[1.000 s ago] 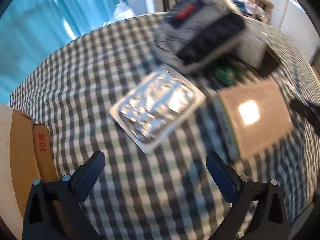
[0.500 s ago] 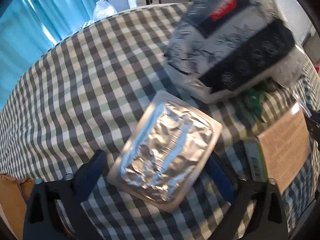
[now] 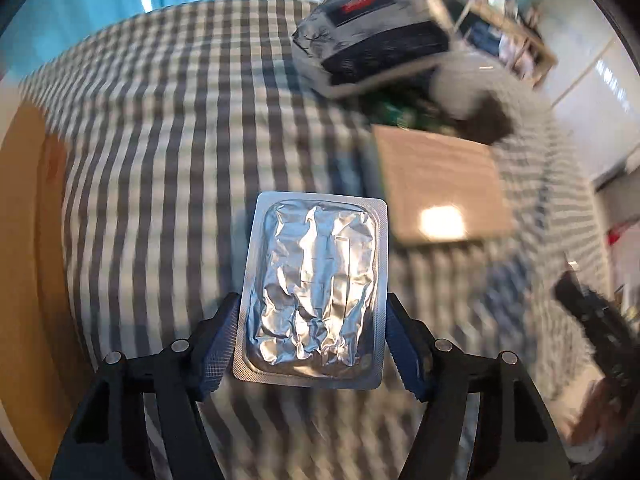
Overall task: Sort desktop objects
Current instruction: 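Grasp the foil blister pack with the left tool while the right tool grasps the white snack packet, then carry the blister pack and snack packet in both tools over the cardboard box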
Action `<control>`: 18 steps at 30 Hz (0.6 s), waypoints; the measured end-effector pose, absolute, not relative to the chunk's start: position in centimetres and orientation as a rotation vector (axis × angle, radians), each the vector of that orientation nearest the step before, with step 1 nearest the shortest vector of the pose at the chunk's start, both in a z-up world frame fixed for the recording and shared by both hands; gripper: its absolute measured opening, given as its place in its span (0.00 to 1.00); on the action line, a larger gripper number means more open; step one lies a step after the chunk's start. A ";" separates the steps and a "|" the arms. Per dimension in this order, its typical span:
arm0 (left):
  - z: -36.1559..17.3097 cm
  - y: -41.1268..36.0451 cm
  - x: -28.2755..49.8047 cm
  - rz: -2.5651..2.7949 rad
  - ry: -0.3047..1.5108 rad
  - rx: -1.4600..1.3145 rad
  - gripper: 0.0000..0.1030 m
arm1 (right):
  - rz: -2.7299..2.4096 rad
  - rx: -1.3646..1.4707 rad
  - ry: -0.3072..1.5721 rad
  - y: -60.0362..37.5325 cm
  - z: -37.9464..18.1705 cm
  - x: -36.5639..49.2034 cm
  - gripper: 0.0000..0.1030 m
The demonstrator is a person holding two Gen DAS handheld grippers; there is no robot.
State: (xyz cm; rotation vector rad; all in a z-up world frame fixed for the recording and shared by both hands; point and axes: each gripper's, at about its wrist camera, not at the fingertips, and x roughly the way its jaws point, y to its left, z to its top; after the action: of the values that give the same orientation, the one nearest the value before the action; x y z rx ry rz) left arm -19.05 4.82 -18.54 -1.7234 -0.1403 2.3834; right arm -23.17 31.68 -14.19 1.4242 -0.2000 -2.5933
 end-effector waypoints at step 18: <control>-3.5 1.3 -16.4 2.770 -0.117 -1.320 0.69 | -2.563 1.014 0.016 20.3 0.9 -11.1 0.39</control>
State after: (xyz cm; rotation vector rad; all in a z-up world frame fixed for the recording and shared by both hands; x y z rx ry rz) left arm -16.39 1.29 -3.51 -1.3199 -0.1173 2.7704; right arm -11.05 20.27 0.88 1.0143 0.0158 -2.5625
